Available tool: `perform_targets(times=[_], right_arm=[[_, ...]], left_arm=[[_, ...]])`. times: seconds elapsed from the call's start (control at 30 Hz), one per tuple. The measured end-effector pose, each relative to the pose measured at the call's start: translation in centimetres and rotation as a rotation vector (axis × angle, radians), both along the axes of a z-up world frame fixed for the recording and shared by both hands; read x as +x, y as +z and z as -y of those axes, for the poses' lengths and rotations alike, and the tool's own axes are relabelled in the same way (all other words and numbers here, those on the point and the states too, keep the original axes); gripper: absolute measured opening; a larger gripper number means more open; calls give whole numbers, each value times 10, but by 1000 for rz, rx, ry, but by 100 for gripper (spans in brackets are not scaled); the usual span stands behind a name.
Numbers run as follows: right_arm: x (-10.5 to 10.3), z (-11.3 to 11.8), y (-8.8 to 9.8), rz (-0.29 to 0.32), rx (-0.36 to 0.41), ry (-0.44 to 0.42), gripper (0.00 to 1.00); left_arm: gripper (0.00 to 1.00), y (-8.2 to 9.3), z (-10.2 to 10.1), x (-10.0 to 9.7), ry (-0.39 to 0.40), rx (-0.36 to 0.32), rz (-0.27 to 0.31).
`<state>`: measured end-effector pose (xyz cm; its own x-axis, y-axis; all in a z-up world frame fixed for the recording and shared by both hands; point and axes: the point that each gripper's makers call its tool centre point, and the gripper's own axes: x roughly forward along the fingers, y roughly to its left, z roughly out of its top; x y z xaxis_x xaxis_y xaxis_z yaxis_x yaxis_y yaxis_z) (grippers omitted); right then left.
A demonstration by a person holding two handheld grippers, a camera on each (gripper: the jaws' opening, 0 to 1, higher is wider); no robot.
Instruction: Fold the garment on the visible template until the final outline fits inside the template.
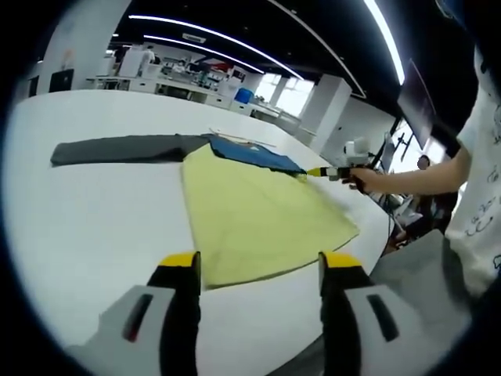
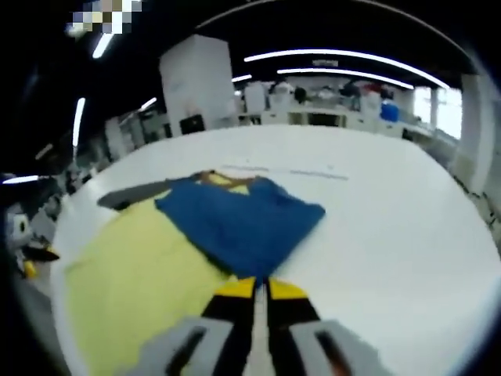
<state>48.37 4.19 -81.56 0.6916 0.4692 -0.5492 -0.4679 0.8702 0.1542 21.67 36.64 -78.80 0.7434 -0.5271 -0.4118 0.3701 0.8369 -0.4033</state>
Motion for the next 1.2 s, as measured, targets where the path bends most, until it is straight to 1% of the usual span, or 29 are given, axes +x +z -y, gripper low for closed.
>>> perform_targets(times=[0.07,0.1,0.13,0.17,0.2,0.23,0.27,0.3,0.4,0.43,0.47,0.5,0.57,0.6,0.7,0.77,0.83,0.93,1.0,1.1,1.13,1.17,1.2], right_arm=[[8,2,6,-3,35,-35,13],[15,5,9,-2,68,-71,15],[19,6,9,-6,74,-75,17],[28,12,7,-15,82,-98,19],[32,13,7,-20,88,-116,19],[35,10,9,-20,109,-123,18],[40,11,8,-33,130,-127,16],[44,13,3,-80,163,-151,15],[51,9,0,-111,204,-177,17],[51,8,-2,-134,216,-186,15],[56,8,-4,-140,231,-185,14],[58,7,-7,-152,235,-189,13],[52,5,-9,-171,241,-198,13],[52,3,-12,-192,246,-208,12],[48,-4,-13,-205,251,-201,7],[47,-4,-15,-209,248,-196,5],[50,-4,-18,-209,233,-192,0],[51,-7,-16,-200,218,-187,0],[53,-7,-15,-183,201,-179,0],[60,-5,-15,-179,189,-170,0],[66,-4,-16,-177,182,-168,0],[69,-3,-16,-172,175,-165,0],[66,-3,-15,-166,168,-161,0]], left_arm=[[58,-1,0,0,0,1,-3],[58,-1,0,0,0,1,-4],[58,-1,0,0,1,2,-5],[58,-2,-1,0,1,2,-7],[58,-2,-1,0,1,2,-8],[58,-2,-1,1,1,4,-9],[58,-3,-1,1,1,4,-11],[58,-3,-1,1,1,4,-13],[58,-5,-1,2,0,5,-17],[58,-5,-1,2,0,6,-19],[58,-6,0,2,0,6,-22],[58,-6,0,1,-1,6,-24],[58,-7,0,1,-1,8,-28],[58,-7,0,1,0,7,-30],[58,-8,-1,0,2,9,-33],[58,-9,-2,0,5,9,-37],[58,-10,-2,-1,4,11,-42],[58,-11,-3,-1,8,11,-45],[58,-11,-3,-1,9,11,-47],[58,-12,-2,0,8,10,-49],[58,-12,-2,0,8,9,-49],[58,-12,-2,1,8,9,-49],[58,-13,-1,1,8,8,-49]])
